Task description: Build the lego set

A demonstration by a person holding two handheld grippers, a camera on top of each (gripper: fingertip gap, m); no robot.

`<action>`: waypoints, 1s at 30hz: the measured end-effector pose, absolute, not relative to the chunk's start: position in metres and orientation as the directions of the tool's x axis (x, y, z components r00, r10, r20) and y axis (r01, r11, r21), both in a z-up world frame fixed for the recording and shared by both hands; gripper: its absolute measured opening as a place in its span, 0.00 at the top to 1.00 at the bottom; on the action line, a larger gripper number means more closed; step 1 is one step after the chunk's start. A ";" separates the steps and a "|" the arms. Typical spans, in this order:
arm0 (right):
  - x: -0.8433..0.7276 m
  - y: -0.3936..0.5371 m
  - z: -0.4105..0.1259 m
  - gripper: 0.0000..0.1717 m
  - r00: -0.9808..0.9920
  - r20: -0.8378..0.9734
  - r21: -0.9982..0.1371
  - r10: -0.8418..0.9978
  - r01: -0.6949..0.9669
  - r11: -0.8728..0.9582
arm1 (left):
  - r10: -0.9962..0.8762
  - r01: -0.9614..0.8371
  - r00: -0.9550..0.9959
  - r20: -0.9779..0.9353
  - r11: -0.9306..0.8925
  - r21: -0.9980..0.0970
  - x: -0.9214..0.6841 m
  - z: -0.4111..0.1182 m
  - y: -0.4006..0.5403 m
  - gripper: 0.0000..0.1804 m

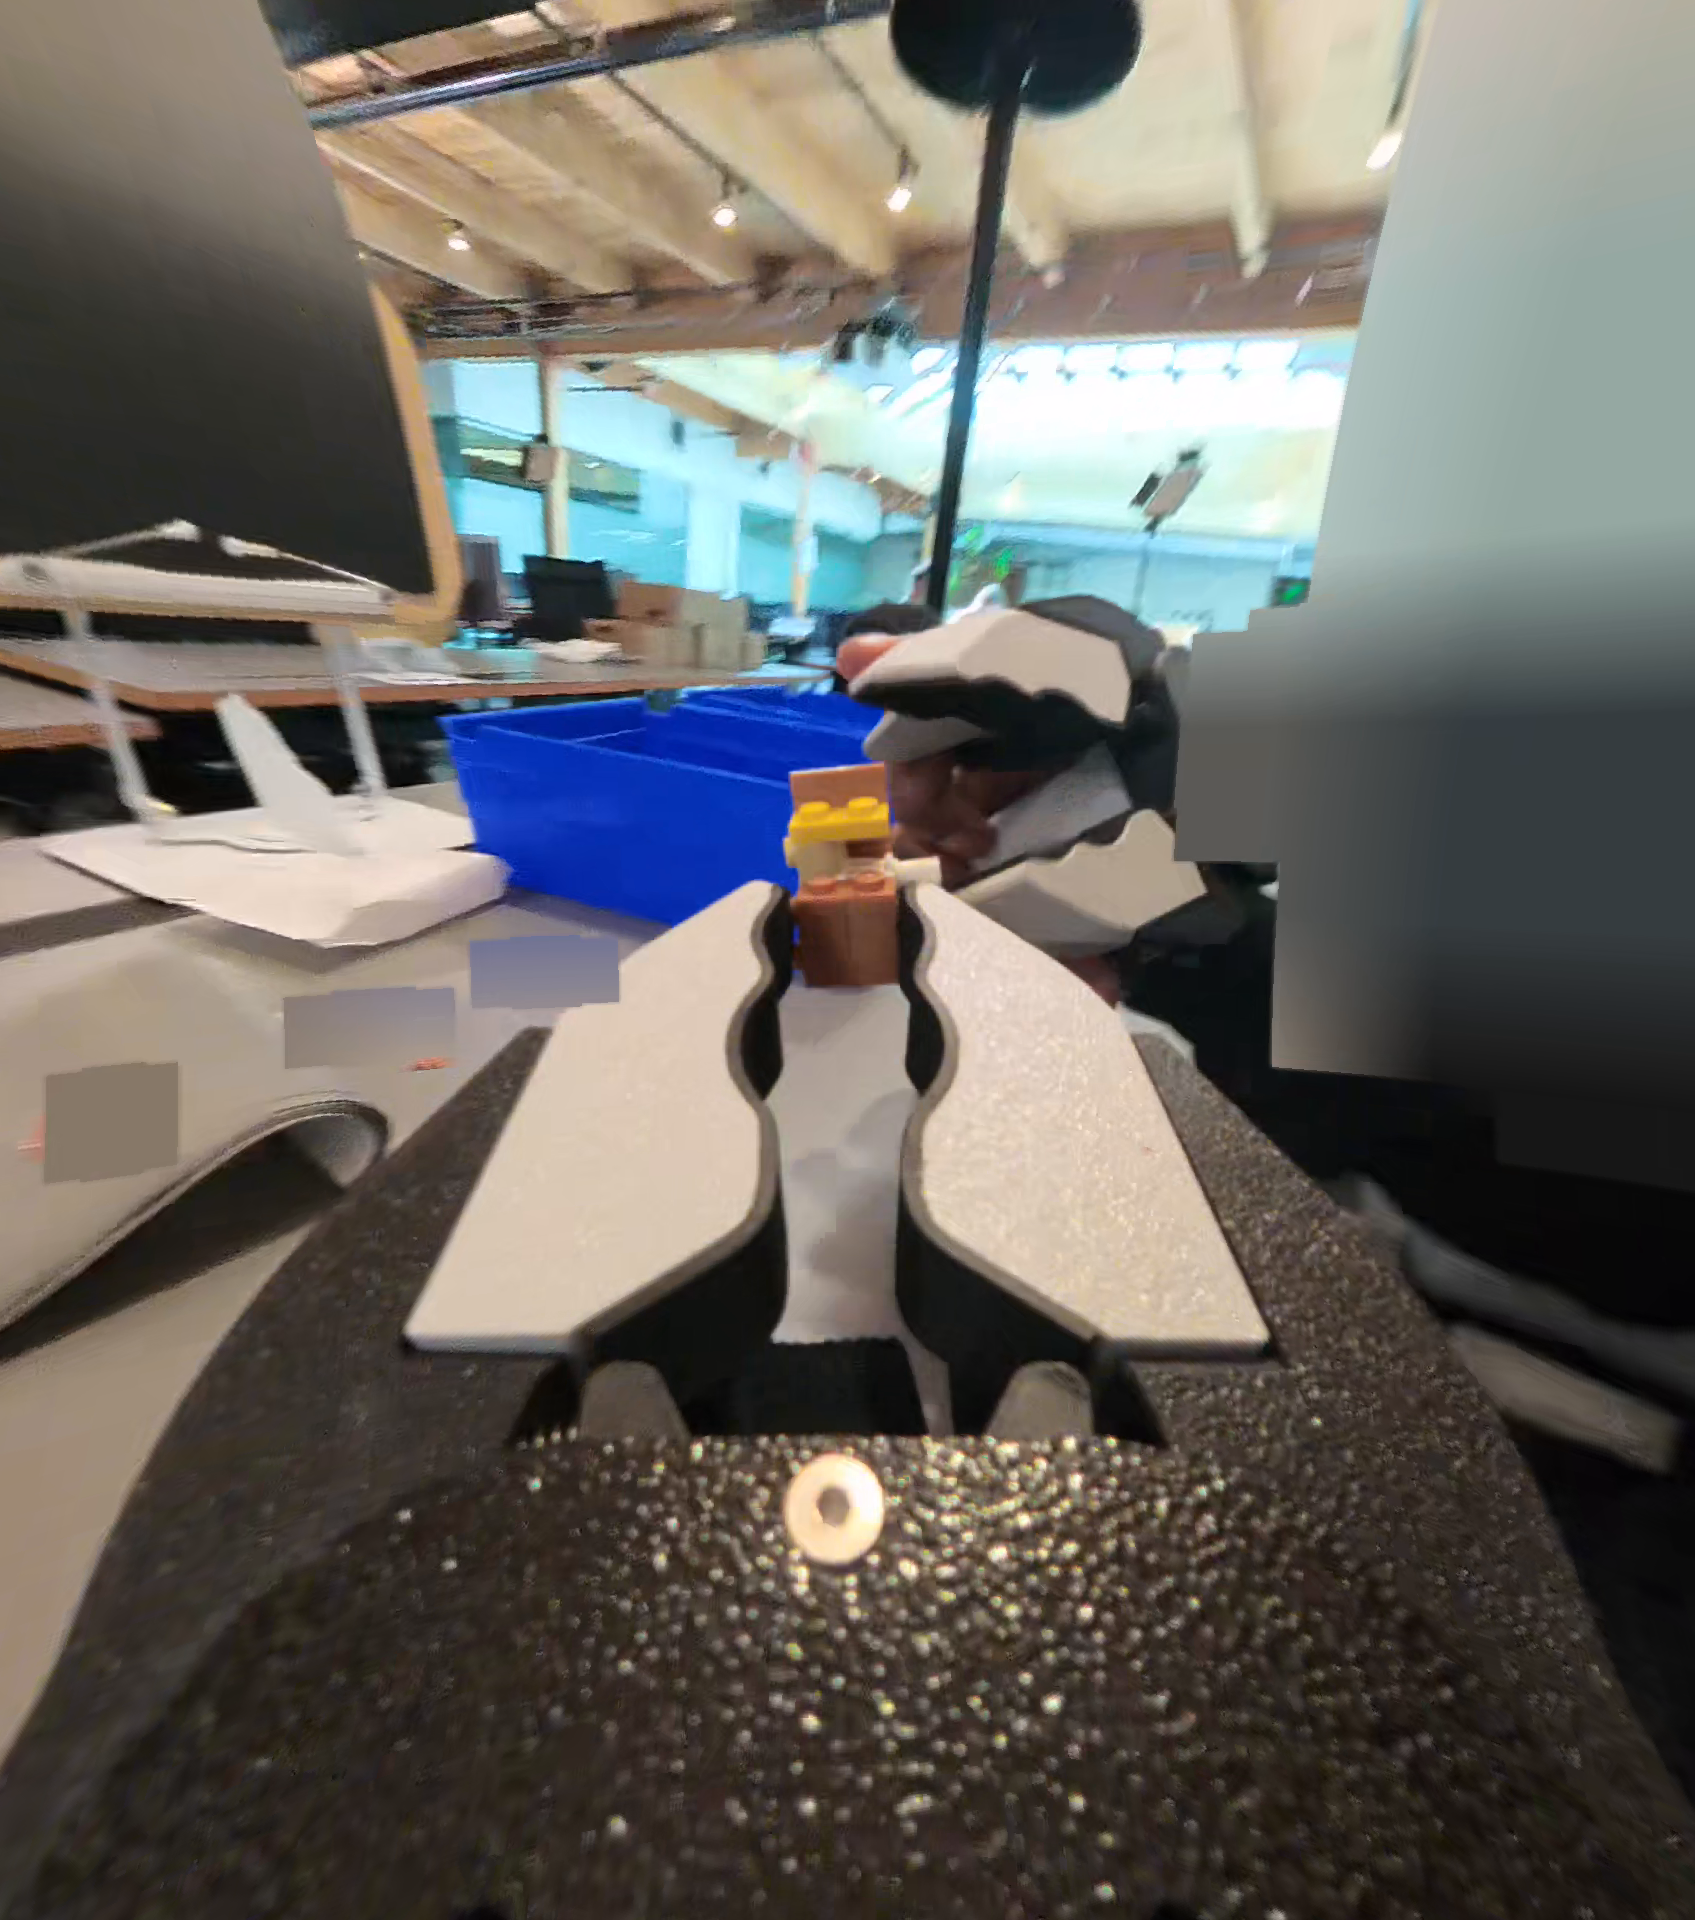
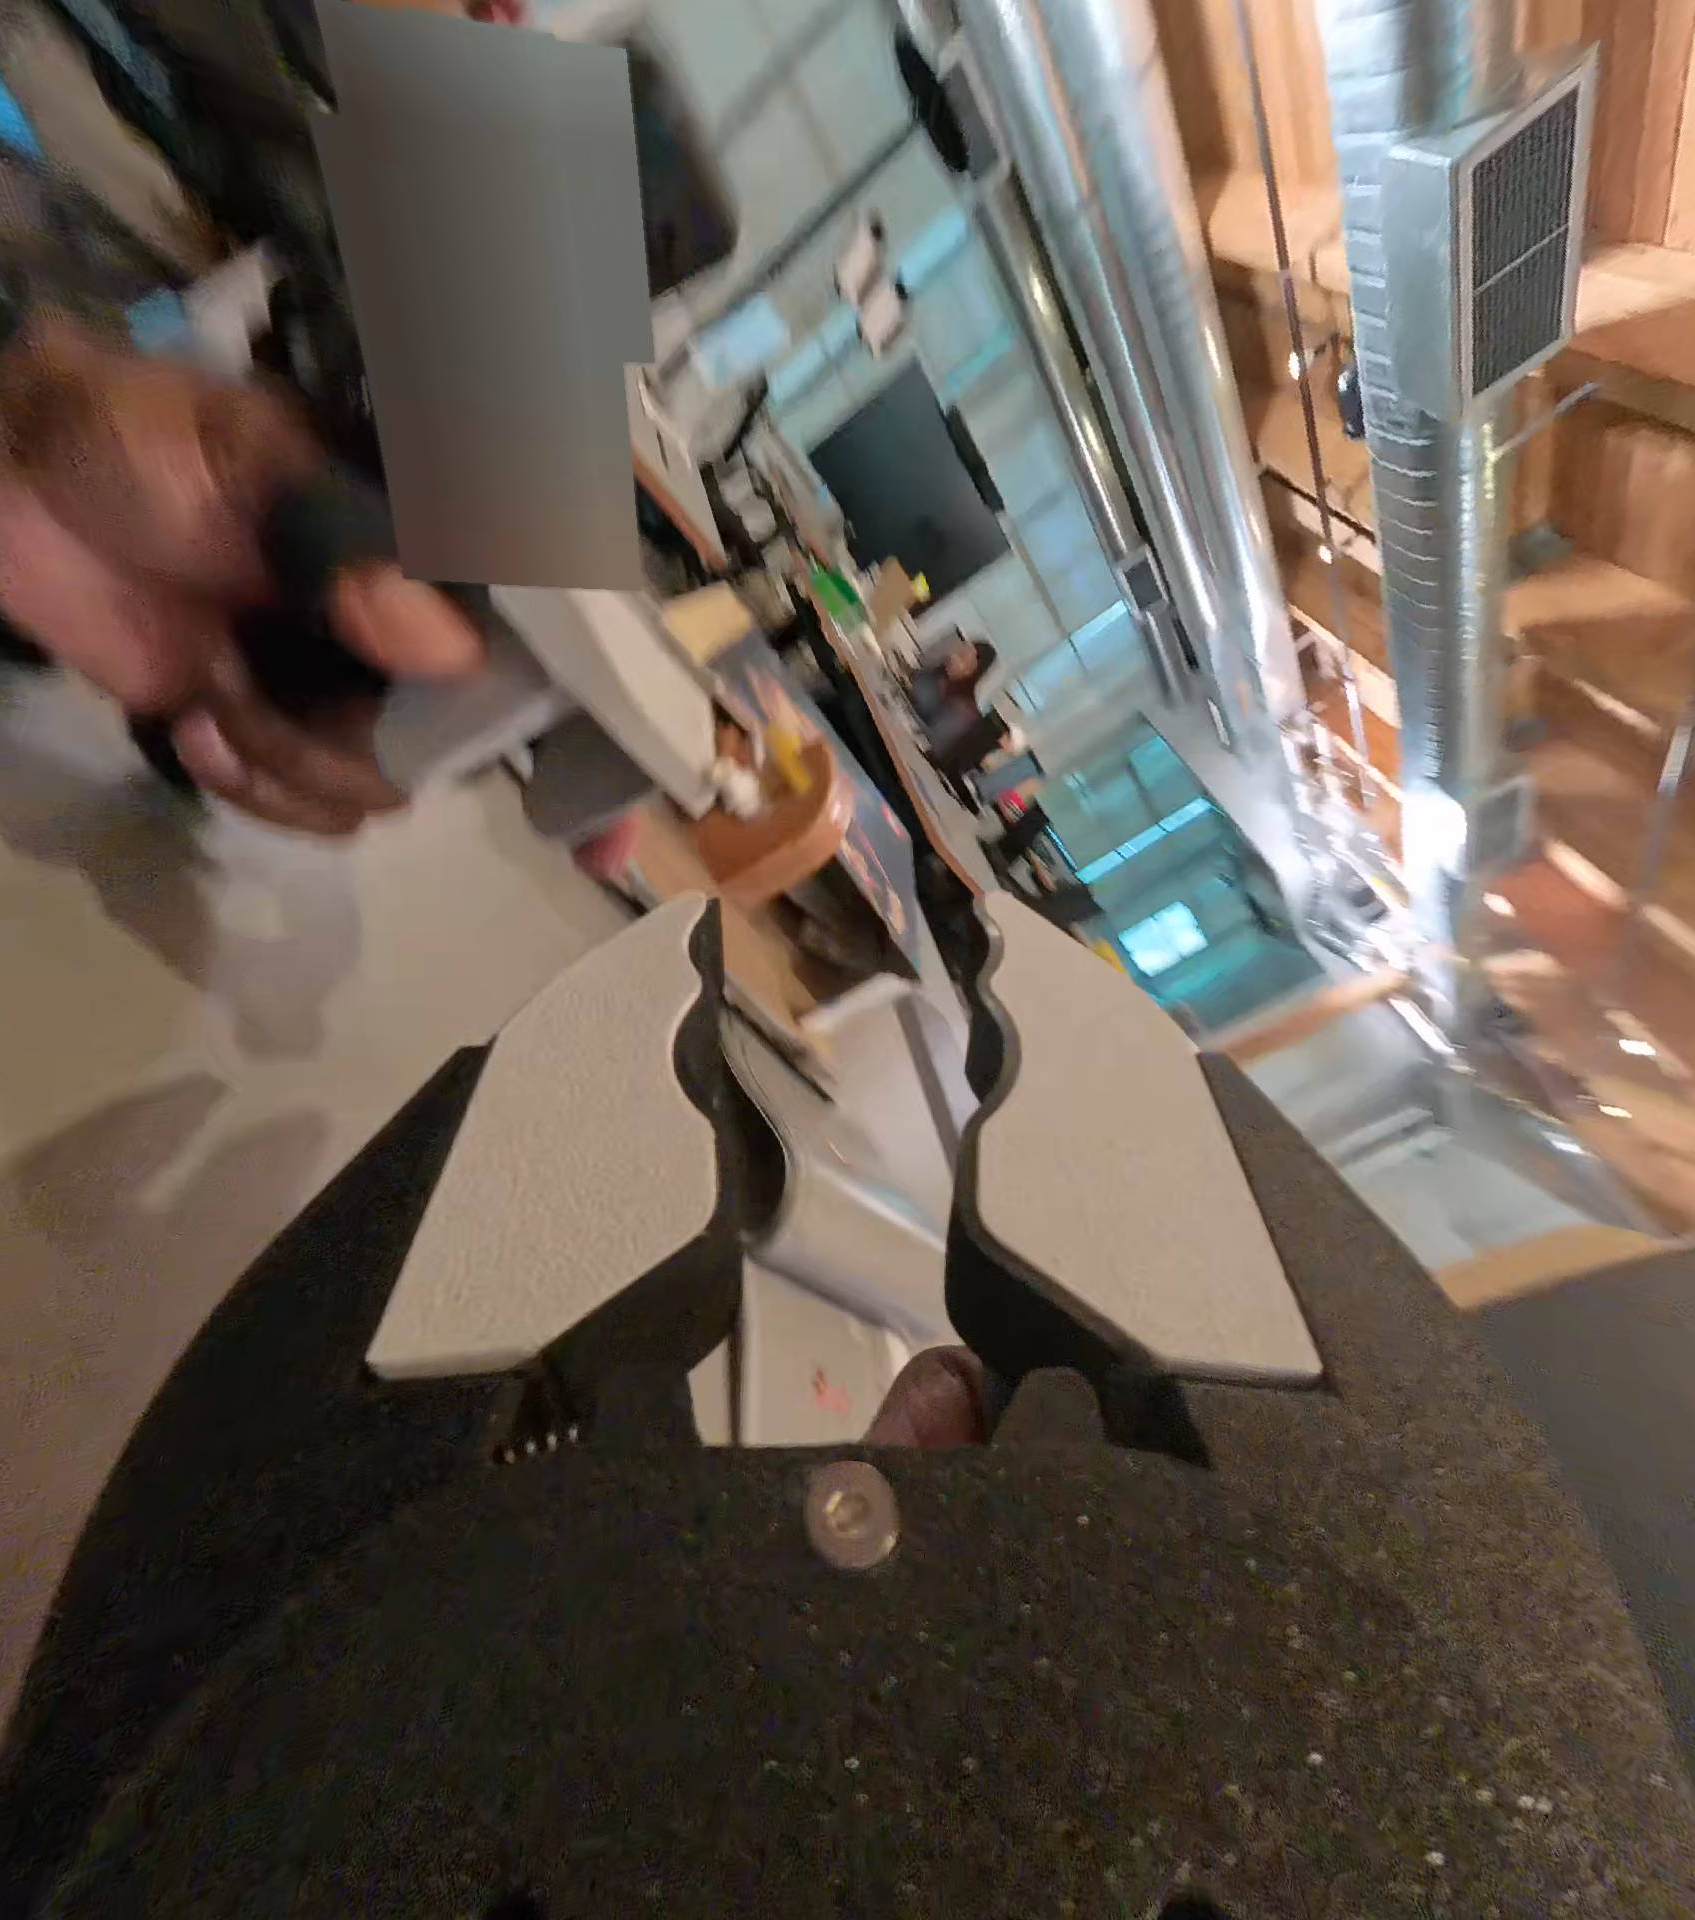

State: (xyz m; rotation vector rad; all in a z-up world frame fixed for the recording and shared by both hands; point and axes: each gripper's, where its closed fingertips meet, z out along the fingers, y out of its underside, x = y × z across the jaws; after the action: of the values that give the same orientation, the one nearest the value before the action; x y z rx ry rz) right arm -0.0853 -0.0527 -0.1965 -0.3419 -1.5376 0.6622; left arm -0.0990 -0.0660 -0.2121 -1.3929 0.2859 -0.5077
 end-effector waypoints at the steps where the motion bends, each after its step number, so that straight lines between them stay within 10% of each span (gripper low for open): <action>1: -0.086 -0.049 -0.205 0.74 -0.078 0.835 -0.550 0.544 -0.143 0.823 | -0.483 0.136 0.873 0.074 0.094 -0.986 -0.097 -0.213 -0.065 0.90; 12: -0.097 -0.050 -0.225 0.78 0.096 0.955 -0.276 0.279 -0.050 0.960 | -0.359 -0.131 0.924 -0.134 0.033 -0.991 -0.074 -0.237 -0.044 0.90; 30: -0.097 -0.055 -0.223 0.78 0.108 0.936 -0.331 0.336 -0.066 0.941 | -0.371 -0.186 0.910 -0.187 0.041 -0.982 -0.075 -0.237 -0.049 0.89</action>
State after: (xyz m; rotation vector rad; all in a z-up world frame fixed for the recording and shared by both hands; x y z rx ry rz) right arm -0.0968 -0.0554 -0.2229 -0.2271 -1.4357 0.2993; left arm -0.0748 -0.0489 -0.2365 -1.5400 0.4506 -0.1493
